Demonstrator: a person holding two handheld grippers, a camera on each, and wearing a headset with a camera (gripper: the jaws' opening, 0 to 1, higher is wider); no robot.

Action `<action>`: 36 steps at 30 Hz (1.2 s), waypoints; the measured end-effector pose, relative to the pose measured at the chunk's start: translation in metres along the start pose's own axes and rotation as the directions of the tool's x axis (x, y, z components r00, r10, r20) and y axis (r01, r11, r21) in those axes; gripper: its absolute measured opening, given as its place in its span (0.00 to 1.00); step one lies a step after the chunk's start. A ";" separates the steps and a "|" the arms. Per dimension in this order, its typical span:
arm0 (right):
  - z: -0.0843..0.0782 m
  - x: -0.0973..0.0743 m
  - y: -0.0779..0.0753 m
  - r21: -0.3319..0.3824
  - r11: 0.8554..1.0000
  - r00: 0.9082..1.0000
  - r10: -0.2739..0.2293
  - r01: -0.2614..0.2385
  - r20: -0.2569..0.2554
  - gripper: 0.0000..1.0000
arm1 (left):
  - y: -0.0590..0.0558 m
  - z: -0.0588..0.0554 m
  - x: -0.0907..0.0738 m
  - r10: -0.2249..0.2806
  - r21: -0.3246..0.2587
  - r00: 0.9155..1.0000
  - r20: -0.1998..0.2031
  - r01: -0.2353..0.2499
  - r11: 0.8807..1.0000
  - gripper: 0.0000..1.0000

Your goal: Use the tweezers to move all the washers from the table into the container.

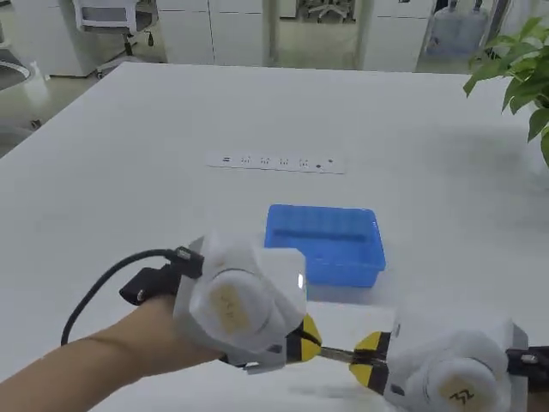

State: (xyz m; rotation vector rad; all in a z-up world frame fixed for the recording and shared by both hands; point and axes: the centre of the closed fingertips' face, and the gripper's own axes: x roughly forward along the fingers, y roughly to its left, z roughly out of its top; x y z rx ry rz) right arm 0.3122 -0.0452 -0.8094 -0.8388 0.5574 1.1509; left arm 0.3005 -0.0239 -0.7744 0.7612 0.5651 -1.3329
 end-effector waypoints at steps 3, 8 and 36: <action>-0.007 0.010 0.005 -0.008 1.000 1.000 0.013 -0.013 -0.013 0.01 | -0.001 -0.013 0.010 -0.003 -0.025 1.000 -0.014 0.003 1.000 0.00; -0.010 0.011 0.006 0.020 0.999 0.999 0.029 -0.029 -0.016 0.01 | 0.005 -0.027 0.015 0.024 -0.143 1.000 -0.009 -0.025 0.989 0.00; -0.002 -0.002 0.013 0.212 0.956 0.978 0.187 -0.202 0.087 0.01 | -0.007 -0.042 0.028 -0.023 -0.020 0.999 -0.044 0.022 1.000 0.01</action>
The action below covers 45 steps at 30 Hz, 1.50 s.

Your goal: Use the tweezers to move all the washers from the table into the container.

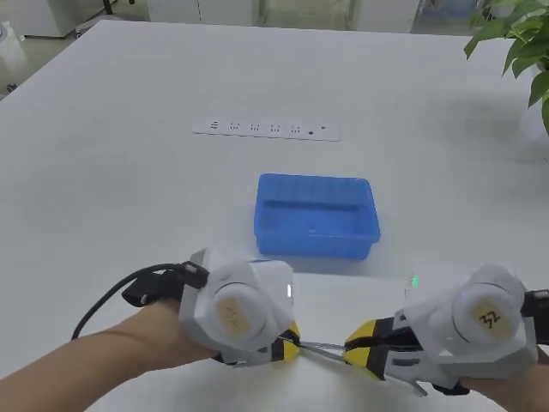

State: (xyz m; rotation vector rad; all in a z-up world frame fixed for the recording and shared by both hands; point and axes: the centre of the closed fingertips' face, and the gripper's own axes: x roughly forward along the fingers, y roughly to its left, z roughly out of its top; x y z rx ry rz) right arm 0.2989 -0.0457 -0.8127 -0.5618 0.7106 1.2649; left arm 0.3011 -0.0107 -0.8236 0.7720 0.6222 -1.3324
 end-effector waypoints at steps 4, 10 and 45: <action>0.000 0.000 -0.005 0.020 0.997 0.997 -0.077 0.077 -0.007 0.00 | -0.007 -0.002 -0.002 -0.061 -0.066 0.998 -0.026 0.059 0.996 0.00; -0.001 -0.010 0.000 0.146 0.982 0.992 -0.126 0.122 0.018 0.05 | -0.008 -0.004 -0.001 -0.068 -0.059 0.996 -0.056 0.065 0.996 0.00; 0.003 -0.079 -0.032 0.529 0.783 0.897 -0.433 0.326 0.089 0.83 | 0.037 -0.023 -0.115 0.539 -0.725 0.839 -0.077 -0.419 0.547 0.99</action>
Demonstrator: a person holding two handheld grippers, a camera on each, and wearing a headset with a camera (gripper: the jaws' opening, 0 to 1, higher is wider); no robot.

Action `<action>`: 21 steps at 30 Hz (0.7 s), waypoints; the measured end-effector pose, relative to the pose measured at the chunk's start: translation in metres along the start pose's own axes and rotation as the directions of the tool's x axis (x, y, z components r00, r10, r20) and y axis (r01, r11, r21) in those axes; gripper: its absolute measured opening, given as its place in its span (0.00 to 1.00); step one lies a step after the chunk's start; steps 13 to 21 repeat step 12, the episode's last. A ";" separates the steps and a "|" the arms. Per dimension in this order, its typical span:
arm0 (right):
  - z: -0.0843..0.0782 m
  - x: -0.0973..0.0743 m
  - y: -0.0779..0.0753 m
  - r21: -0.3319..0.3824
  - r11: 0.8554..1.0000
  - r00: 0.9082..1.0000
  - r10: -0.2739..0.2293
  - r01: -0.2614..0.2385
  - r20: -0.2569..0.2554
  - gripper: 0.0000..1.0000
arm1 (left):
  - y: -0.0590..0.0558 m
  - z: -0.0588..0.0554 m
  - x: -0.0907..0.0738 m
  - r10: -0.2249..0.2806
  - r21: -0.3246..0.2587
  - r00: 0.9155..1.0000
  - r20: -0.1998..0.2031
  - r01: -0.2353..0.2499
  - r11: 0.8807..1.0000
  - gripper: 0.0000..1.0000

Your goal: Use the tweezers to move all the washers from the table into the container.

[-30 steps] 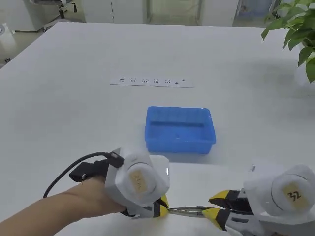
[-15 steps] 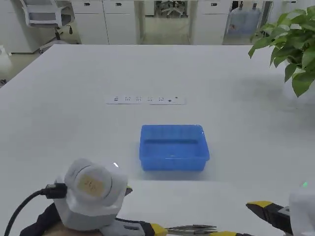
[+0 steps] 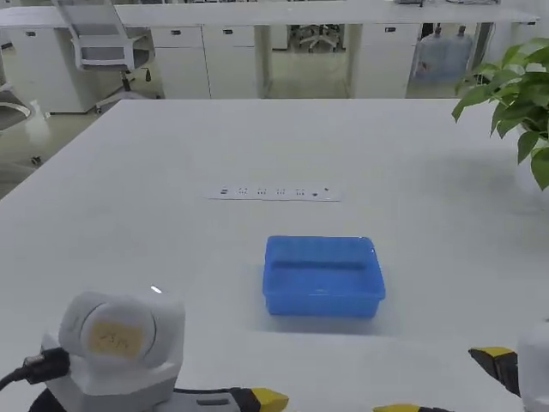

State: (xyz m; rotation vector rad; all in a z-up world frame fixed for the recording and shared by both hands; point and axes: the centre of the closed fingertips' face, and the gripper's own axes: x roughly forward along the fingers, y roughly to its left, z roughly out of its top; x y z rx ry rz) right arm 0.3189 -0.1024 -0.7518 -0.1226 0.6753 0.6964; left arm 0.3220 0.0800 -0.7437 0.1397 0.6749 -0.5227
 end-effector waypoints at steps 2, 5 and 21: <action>0.000 0.002 0.002 0.002 1.000 1.000 0.004 -0.004 -0.004 0.85 | 0.000 0.000 0.000 0.004 -0.004 1.000 -0.003 -0.004 1.000 0.99; -0.001 0.003 0.003 -0.003 1.000 1.000 0.002 -0.002 -0.009 0.87 | 0.000 0.003 -0.001 0.014 -0.010 1.000 0.007 -0.014 1.000 0.99; -0.004 0.006 -0.001 0.002 1.000 1.000 -0.009 0.009 -0.020 0.95 | 0.003 0.005 -0.003 0.028 -0.001 1.000 0.013 -0.028 1.000 0.99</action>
